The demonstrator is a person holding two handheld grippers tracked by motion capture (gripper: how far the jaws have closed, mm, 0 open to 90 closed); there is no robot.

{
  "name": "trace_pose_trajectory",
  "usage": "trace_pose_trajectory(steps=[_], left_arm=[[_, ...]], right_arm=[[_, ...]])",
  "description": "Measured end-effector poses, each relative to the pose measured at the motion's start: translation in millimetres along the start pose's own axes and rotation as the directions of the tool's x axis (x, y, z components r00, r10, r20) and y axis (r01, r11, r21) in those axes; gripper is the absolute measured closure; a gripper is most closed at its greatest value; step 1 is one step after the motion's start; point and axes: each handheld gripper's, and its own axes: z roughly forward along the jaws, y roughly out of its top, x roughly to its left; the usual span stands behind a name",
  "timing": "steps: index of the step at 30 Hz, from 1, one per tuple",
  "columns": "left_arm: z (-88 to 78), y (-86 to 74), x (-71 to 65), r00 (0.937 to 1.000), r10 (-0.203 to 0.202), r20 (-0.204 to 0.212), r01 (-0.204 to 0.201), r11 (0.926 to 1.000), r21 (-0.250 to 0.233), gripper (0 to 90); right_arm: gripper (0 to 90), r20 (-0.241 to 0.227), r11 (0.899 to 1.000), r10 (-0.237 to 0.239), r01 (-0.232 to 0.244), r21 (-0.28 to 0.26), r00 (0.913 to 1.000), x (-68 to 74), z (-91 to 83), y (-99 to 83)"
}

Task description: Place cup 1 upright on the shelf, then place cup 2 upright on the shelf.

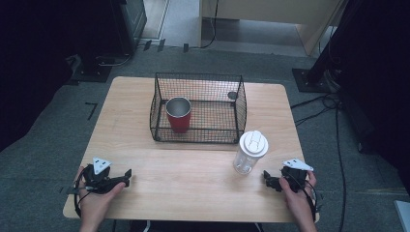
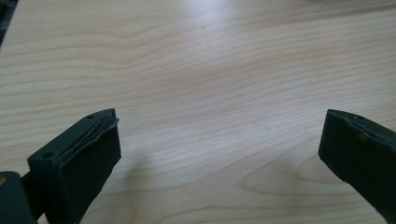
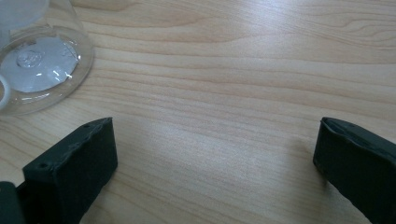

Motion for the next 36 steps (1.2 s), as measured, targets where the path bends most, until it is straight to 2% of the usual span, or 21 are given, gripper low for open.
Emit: trace_pose_trajectory(steps=[3, 6, 11, 14, 17, 20, 22, 30, 33, 36], left_arm=[[-0.8, -2.8, 7.1, 0.9998, -0.013, -0.017, 0.013, 0.9998, 0.017, 0.0], [-0.6, -3.9, 10.1, 0.9993, -0.007, -0.037, 0.009, 0.9994, 0.034, 0.0], [2.4, -5.2, 7.7, 0.9993, 0.015, -0.034, -0.013, 0.9982, 0.059, 0.0], [2.0, -6.1, 8.4, 0.9994, 0.004, -0.035, -0.002, 0.9983, 0.058, 0.0], [2.4, -7.0, 9.3, 0.9997, -0.005, -0.024, 0.007, 0.9985, 0.054, 0.0], [3.3, -6.4, 9.0, 0.9999, -0.003, -0.010, 0.004, 0.9983, 0.058, 0.0], [3.6, -6.1, 8.9, 1.0000, -0.002, -0.008, 0.002, 0.9983, 0.059, 0.0], [5.1, -4.8, 8.6, 1.0000, 0.006, 0.000, -0.005, 0.9983, 0.058, 0.0], [6.3, -3.6, 8.6, 0.9999, 0.012, 0.006, -0.013, 0.9983, 0.058, 0.0], [7.0, -3.0, 8.7, 0.9999, 0.010, 0.007, -0.010, 0.9983, 0.057, 0.0]], right_arm=[[0.0, 0.000, 1.000, 0.001, -0.001, 0.000, 1.0000, 0.1, -0.1, -0.1], [0.0, 0.005, 1.000, 0.002, -0.002, 0.017, 1.0000, -1.4, -2.9, -0.7], [0.0, 0.013, 0.999, 0.014, -0.015, 0.029, 0.9998, -6.5, -7.4, -3.4], [0.0, 0.002, 0.999, 0.031, -0.031, 0.026, 0.9995, -10.7, -9.9, -4.2], [0.0, -0.005, 0.999, 0.047, -0.047, 0.013, 0.9989, -16.7, -14.5, -4.5], [0.0, -0.027, 0.996, 0.081, -0.081, -0.021, 0.9964, -21.6, -23.3, -4.0], [0.0, -0.043, 0.996, 0.079, -0.081, -0.039, 0.9959, -22.4, -28.6, -2.8], [0.0, -0.106, 0.994, 0.061, -0.070, -0.089, 0.9926, -12.5, -47.0, 9.3], [0.0, -0.131, 0.992, 0.054, -0.068, -0.105, 0.9899, -5.5, -52.5, 14.8], [0.0, -0.158, 0.992, 0.026, -0.045, -0.122, 0.9871, 4.5, -56.1, 21.2]])
